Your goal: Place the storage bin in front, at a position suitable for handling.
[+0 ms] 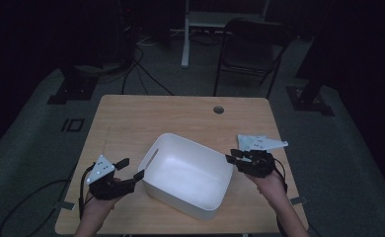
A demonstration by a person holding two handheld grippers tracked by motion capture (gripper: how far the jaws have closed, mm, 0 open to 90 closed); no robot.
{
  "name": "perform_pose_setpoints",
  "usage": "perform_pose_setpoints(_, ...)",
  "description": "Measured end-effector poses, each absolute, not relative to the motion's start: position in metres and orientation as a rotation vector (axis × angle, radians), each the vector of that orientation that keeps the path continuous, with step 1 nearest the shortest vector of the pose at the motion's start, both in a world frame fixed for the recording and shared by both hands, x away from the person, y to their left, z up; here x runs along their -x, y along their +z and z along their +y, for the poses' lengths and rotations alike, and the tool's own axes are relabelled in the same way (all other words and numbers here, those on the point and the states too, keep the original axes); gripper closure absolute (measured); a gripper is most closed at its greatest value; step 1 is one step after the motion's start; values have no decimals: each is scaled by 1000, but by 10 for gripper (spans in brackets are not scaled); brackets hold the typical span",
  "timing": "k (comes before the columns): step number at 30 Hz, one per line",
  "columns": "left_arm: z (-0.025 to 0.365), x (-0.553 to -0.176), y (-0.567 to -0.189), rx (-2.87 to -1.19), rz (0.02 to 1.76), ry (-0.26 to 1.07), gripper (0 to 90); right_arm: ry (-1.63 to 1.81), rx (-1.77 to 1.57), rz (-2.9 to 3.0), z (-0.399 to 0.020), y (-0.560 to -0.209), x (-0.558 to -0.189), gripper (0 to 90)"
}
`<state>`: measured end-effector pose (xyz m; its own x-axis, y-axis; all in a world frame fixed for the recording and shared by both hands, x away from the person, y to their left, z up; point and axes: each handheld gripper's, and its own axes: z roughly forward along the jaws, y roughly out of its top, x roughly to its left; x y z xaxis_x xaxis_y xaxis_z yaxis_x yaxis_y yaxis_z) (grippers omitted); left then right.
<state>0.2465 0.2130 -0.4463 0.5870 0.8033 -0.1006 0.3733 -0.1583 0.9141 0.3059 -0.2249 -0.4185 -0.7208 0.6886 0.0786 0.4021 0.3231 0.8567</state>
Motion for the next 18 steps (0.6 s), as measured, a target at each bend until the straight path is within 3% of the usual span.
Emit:
perform_pose_setpoints(5,208,-255,-447,-1770,975,497,476,1388,-1009,2257,-231,-420,-299,696)
perform_pose_setpoints(6,208,-257,-447,-1776,977,498,535,1388,-1016,2257,-230,-421,-299,702)
perform_pose_setpoints(11,205,-262,-449,-1804,989,498,551,1374,-1038,2287,-227,-431,-302,725)
perform_pose_setpoints(18,201,-265,-449,-1837,988,505,703,1374,-1070,2296,-225,-437,-306,814)
